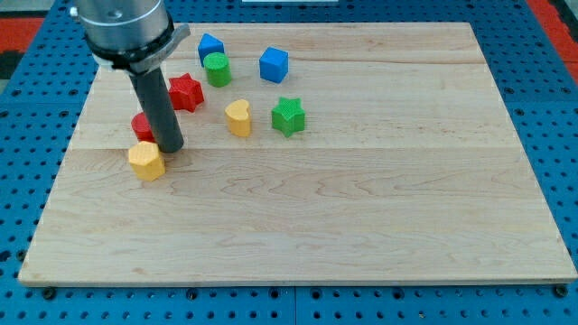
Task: Move the yellow hexagon towards the left bottom
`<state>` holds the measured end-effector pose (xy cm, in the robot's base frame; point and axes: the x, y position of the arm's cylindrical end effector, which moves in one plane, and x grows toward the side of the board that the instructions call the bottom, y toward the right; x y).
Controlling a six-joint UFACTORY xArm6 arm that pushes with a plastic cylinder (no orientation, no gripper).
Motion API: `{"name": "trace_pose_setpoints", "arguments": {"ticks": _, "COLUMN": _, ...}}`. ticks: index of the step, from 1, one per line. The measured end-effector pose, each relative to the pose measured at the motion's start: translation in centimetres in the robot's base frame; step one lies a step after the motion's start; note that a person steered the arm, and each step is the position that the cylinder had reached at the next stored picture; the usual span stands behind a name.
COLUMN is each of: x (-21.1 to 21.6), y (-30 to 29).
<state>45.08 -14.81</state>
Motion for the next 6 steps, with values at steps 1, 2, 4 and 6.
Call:
{"name": "trace_pose_setpoints", "arguments": {"ticks": 1, "x": 1.1, "y": 6.4}}
{"name": "trace_pose_setpoints", "arguments": {"ticks": 2, "x": 2.9, "y": 2.3}}
{"name": "trace_pose_setpoints", "arguments": {"ticks": 4, "x": 0.2, "y": 1.6}}
{"name": "trace_pose_setpoints", "arguments": {"ticks": 6, "x": 8.6, "y": -5.0}}
